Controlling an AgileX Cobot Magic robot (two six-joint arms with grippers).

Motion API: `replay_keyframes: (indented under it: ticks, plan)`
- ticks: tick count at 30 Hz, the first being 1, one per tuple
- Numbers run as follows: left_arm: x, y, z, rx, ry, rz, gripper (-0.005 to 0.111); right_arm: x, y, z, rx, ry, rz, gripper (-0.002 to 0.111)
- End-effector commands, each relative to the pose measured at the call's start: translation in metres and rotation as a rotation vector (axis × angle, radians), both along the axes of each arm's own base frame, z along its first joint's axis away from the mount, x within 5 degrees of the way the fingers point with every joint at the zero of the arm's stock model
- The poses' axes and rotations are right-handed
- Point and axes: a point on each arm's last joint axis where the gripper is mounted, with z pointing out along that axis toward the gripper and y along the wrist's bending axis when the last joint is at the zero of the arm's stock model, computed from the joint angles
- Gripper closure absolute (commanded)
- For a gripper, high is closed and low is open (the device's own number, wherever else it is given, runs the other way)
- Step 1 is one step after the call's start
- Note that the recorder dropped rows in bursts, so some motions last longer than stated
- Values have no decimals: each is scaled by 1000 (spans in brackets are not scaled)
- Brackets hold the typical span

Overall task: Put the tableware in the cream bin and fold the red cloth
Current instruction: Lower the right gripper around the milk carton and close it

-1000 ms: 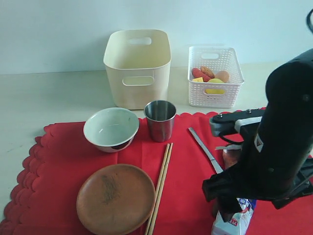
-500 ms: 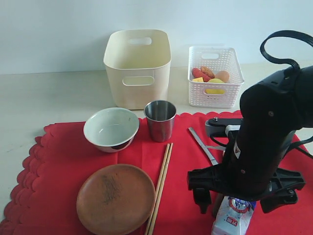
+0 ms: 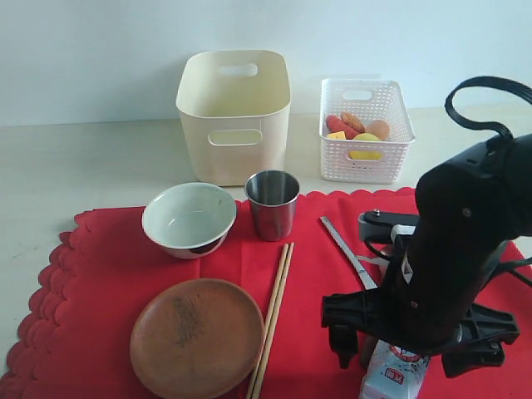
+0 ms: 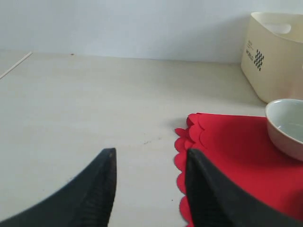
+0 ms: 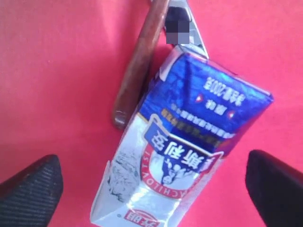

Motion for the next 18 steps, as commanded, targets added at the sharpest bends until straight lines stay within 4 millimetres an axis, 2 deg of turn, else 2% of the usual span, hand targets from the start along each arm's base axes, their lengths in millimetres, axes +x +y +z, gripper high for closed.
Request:
replay_keyframes:
  ticks: [1,18]
  plan:
    - [0,0,0,-4,-10,3,61,-4,-5,-11,23,-25,-18,8]
    - [0,0,0,-4,-10,3,61,-4,-6,-22,37,-46,-26,8]
